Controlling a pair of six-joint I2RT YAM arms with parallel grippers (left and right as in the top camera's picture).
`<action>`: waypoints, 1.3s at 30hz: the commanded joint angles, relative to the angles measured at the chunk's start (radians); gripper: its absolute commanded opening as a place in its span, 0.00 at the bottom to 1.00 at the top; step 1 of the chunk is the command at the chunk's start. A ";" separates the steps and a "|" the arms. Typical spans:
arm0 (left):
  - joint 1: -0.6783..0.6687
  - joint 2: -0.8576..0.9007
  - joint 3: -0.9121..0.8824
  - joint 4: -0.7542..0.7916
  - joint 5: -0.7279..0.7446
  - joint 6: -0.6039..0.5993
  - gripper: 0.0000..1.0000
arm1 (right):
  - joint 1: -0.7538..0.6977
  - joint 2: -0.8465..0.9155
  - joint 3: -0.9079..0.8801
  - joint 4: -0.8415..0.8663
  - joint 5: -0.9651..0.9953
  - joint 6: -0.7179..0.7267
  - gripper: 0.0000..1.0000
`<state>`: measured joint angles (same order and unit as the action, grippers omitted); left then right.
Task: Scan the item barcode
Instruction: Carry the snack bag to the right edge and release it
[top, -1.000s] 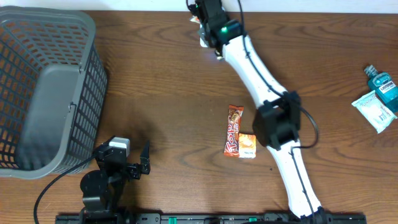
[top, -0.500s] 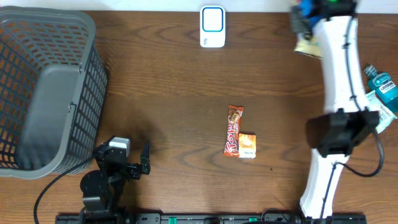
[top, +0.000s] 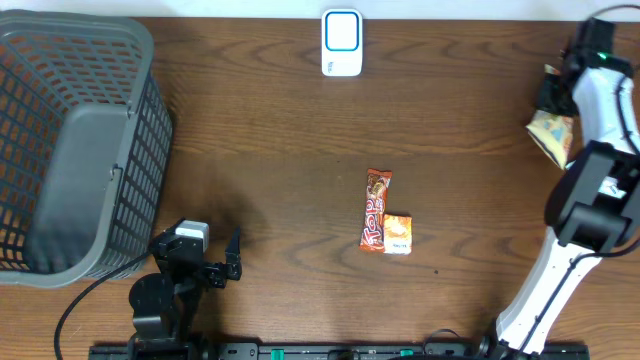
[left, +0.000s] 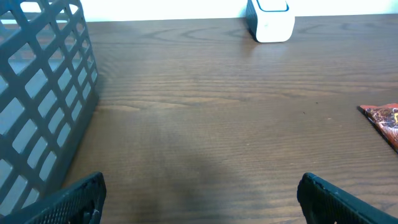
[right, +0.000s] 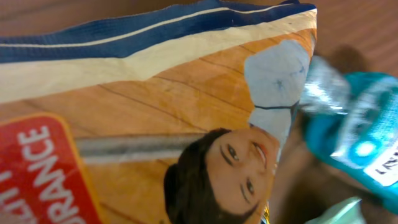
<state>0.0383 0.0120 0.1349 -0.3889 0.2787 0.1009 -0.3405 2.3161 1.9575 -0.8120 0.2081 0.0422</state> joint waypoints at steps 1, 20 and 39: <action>0.002 -0.002 -0.015 -0.020 -0.003 -0.009 0.98 | -0.058 -0.019 -0.015 0.013 -0.001 0.017 0.02; 0.002 -0.002 -0.015 -0.020 -0.003 -0.009 0.98 | -0.155 -0.036 0.405 -0.357 -0.640 0.122 0.99; 0.002 -0.002 -0.015 -0.020 -0.003 -0.009 0.98 | 0.046 -0.551 0.581 -0.739 -0.636 0.251 0.99</action>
<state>0.0383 0.0120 0.1349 -0.3889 0.2787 0.1009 -0.3313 1.8702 2.5160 -1.5238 -0.5617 0.2356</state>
